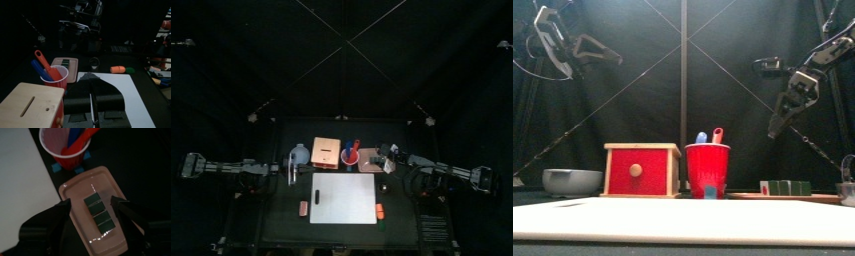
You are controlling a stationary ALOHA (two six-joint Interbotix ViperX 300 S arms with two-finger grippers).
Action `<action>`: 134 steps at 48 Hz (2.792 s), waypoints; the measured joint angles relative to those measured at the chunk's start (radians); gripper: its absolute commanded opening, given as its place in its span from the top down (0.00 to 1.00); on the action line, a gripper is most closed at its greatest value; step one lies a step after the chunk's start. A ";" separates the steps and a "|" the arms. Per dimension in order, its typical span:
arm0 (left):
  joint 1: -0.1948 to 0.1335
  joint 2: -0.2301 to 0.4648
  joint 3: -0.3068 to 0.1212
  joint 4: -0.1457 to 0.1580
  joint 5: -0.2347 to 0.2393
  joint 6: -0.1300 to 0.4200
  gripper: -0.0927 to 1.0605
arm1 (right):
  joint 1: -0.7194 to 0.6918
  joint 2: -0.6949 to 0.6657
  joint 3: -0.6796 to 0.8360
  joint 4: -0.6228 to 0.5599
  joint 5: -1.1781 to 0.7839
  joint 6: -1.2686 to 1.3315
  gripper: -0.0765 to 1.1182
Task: Place sushi on board then cut the sushi with the knife then place the pieces on the plate
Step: Place the sushi on the board
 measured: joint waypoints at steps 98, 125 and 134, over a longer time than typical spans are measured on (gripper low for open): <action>0.032 0.092 -0.020 -0.018 0.000 -0.006 0.94 | -0.161 0.417 -0.129 0.408 0.199 -0.580 0.43; 0.032 0.092 -0.018 -0.040 0.000 -0.006 0.94 | 0.060 0.276 -0.133 0.322 0.216 0.110 0.43; 0.032 0.092 -0.020 -0.052 0.000 -0.005 0.94 | 0.175 0.273 -0.133 0.236 0.176 0.397 0.43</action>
